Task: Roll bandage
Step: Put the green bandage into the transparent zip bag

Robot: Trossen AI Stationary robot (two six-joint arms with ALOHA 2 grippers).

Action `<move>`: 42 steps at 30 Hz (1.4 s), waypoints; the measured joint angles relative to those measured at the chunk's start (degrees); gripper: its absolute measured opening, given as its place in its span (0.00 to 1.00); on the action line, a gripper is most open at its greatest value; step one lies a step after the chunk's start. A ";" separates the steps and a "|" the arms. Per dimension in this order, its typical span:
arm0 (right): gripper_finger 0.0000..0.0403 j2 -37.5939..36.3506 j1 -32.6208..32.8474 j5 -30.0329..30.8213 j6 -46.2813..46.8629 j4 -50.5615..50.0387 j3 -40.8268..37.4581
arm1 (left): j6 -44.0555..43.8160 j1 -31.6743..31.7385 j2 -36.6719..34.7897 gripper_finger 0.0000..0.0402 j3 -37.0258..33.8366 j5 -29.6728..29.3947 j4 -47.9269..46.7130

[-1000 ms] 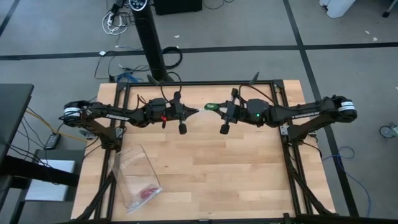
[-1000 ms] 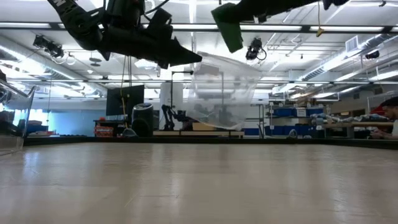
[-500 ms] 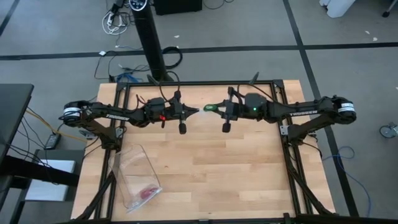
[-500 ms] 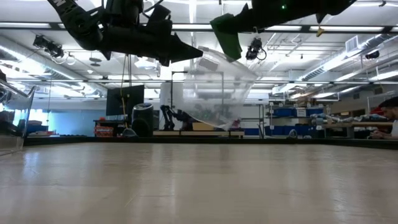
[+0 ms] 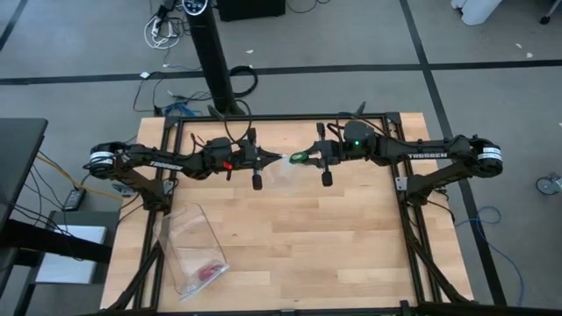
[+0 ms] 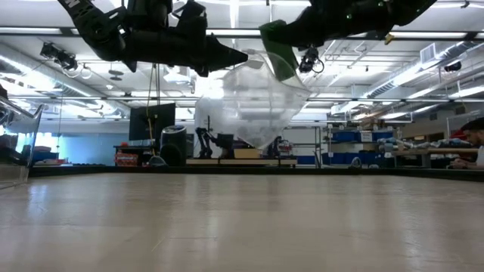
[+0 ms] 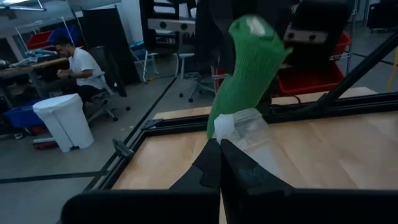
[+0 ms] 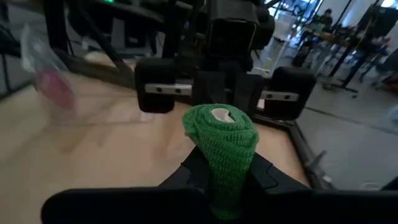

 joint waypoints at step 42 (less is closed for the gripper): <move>0.17 0.92 -1.77 9.29 10.45 4.66 -8.31 | -0.97 -1.01 0.00 0.00 0.00 -0.55 1.68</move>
